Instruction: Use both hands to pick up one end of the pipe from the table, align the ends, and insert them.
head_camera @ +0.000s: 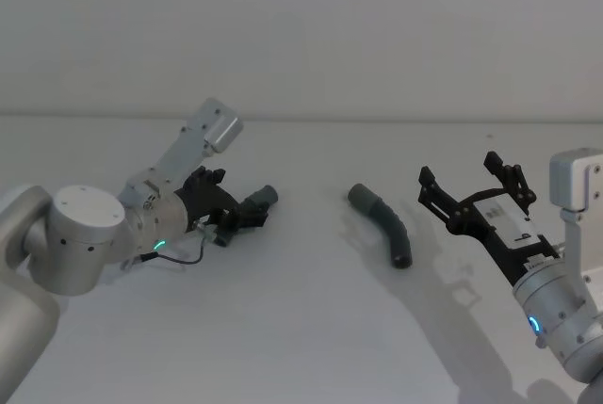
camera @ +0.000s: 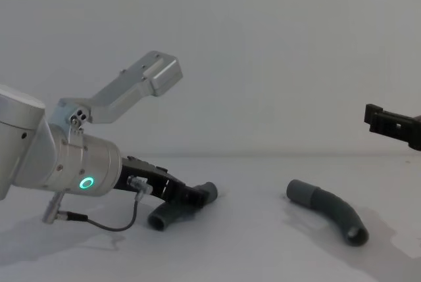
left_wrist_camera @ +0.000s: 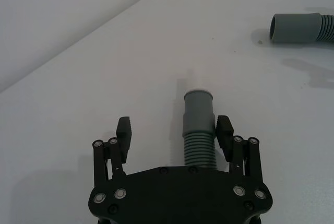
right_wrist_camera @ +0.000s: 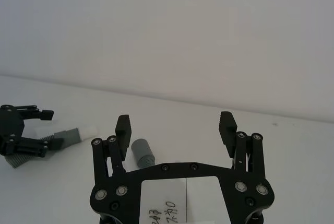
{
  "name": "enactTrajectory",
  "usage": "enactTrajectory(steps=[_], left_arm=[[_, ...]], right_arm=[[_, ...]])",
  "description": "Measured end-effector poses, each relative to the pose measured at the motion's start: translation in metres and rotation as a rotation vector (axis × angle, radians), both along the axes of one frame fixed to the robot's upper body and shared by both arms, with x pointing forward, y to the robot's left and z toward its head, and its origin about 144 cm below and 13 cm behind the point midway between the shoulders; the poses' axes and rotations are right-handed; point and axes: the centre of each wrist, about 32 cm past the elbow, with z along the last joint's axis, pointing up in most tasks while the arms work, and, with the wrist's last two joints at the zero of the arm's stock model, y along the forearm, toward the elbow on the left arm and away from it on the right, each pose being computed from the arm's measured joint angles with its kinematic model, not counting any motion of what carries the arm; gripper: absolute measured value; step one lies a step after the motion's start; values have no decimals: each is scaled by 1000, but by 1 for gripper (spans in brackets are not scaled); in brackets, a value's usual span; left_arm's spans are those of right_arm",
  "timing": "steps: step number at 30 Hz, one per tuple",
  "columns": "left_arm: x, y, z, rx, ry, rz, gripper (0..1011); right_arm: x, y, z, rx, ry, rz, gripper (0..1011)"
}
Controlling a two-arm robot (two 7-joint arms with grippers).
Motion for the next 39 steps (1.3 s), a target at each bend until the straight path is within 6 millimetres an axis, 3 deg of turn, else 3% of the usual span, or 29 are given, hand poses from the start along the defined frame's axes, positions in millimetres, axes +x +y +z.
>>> enactTrajectory(steps=[11, 23, 26, 39], left_arm=[[0, 0, 0, 1, 1, 2, 778], [0, -1, 0, 2, 2, 3, 371], [0, -1, 0, 2, 2, 3, 313], [0, -1, 0, 2, 2, 2, 295]], right_arm=[[0, 0, 0, 0, 0, 0, 1001], [0, 0, 0, 0, 0, 0, 1001], [0, 0, 0, 0, 0, 0, 1001], [0, 0, 0, 0, 0, 0, 1001]])
